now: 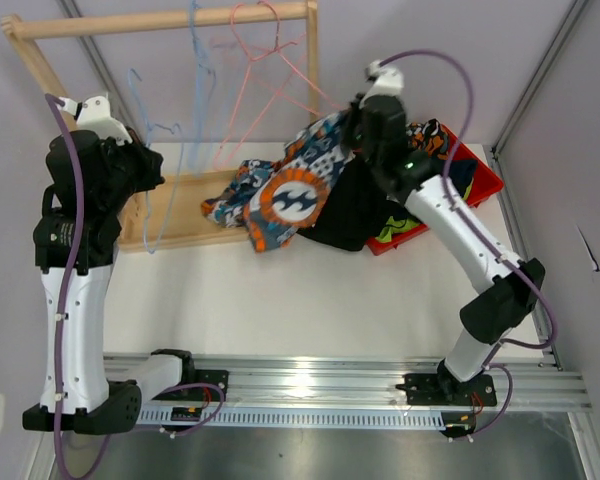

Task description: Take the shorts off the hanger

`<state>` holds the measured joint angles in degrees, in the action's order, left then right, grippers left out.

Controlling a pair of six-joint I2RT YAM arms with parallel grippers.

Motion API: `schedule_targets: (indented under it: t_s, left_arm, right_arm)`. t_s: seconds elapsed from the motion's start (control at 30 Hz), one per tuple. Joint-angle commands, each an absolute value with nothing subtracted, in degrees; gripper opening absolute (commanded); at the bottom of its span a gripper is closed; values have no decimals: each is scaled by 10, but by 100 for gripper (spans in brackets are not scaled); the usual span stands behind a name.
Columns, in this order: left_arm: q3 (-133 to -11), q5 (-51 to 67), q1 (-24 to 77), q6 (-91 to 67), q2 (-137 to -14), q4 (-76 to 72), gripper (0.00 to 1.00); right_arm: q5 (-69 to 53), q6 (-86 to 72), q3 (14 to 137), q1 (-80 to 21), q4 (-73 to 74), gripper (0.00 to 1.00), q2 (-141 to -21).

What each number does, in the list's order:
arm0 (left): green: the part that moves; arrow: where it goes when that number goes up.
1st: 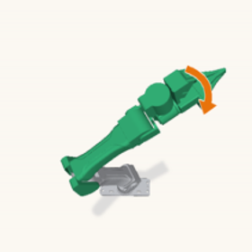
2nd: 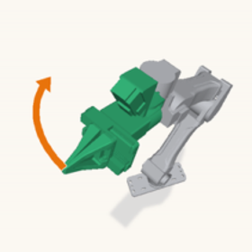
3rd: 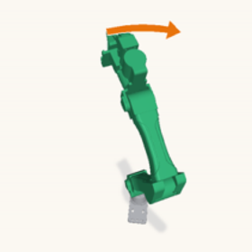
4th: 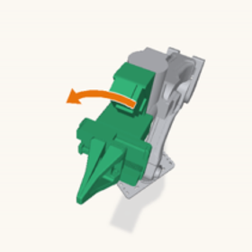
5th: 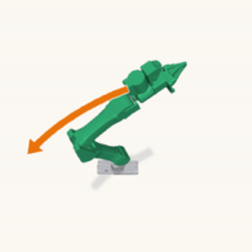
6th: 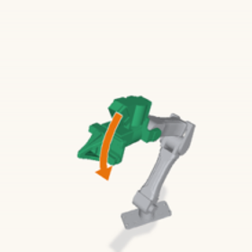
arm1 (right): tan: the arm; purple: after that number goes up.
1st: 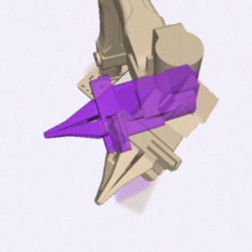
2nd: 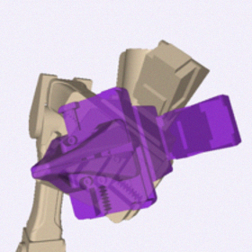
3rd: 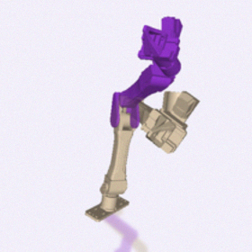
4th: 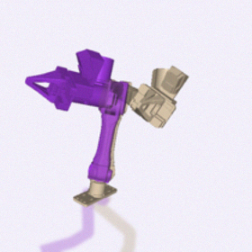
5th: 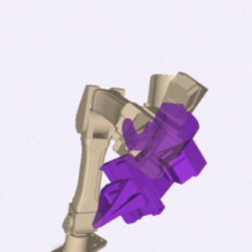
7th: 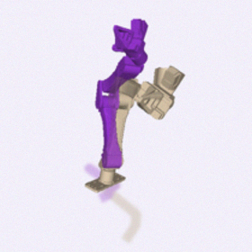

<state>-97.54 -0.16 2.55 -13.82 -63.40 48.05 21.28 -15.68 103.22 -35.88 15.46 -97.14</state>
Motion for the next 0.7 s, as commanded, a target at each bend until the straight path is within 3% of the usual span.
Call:
schedule_targets:
  t_s: [0.0,0.1,0.23,0.5,0.67]
  left_arm:
    - [-984,-25,24,-121,-618,439,0]
    - [-976,-43,18,-113,-618,434,0]
    - [-978,-46,6,-115,-631,424,0]
    - [-941,-47,2,-127,-628,381,0]
    - [-940,-40,2,-131,-628,385,0]
  right_arm:
    - [240,-147,1158,-268,180,0,-974]
    - [243,-181,1222,-180,212,0,-998]
    - [239,-235,1216,-85,226,0,-1007]
    - [213,-266,996,-41,132,0,-969]
    - [190,-268,969,-37,115,0,-1004]
